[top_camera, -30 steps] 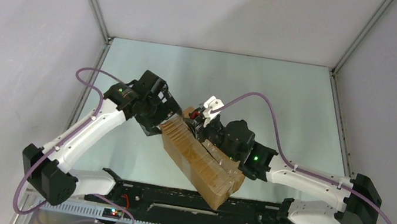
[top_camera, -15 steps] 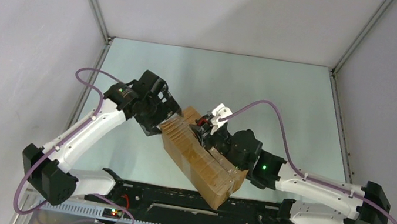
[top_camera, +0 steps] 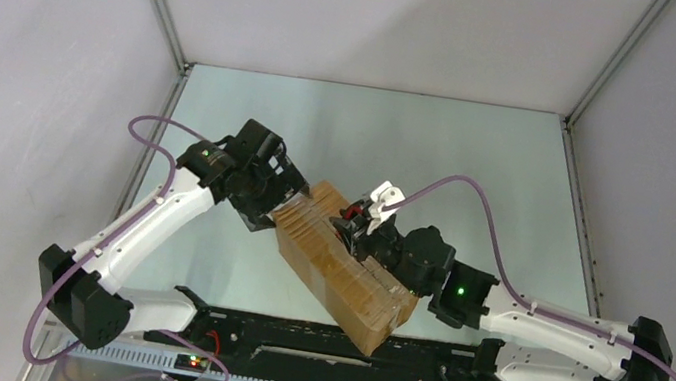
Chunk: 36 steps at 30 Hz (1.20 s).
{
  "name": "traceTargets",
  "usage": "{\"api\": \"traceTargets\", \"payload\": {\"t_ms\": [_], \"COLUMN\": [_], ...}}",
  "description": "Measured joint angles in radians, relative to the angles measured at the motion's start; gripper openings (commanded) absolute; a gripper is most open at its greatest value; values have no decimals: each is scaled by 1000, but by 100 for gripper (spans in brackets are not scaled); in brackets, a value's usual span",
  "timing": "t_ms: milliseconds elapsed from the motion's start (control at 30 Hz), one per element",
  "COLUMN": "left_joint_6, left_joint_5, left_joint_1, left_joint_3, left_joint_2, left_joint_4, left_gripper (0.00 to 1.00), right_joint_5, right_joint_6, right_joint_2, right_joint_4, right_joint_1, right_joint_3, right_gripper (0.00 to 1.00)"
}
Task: Unpack the express box
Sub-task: Cut the express box at the center of the board.
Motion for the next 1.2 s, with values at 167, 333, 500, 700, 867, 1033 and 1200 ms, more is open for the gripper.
{"api": "traceTargets", "payload": {"t_ms": [167, 333, 500, 700, 867, 1033, 1200], "left_joint_6": [-1, -2, -11, -16, -18, -27, -35], "left_joint_5": [0, 0, 2, 3, 3, 4, 4], "left_joint_1": [1, 4, 5, 5, 5, 5, 5], "left_joint_3": [0, 0, 0, 0, 1, 1, 1], "left_joint_2": [0, 0, 2, 4, 6, 6, 8], "left_joint_4": [0, 0, 0, -1, -2, -2, -2], "left_gripper": [99, 99, 99, 98, 98, 99, 98], "right_joint_5": [15, 34, 60, 93, 111, 123, 132], "right_joint_6": [13, 23, 44, 68, 87, 97, 106], "right_joint_2": [-24, -59, -103, -143, -186, -226, -259], "right_joint_4": [-23, -46, -71, -81, -97, -122, -143], "right_joint_1": [11, 25, 41, 60, 71, 75, 79], "right_joint_3": [-6, -19, -45, -72, -93, -106, -116], "right_gripper": [0, 0, 0, 0, 0, 0, 0]}}
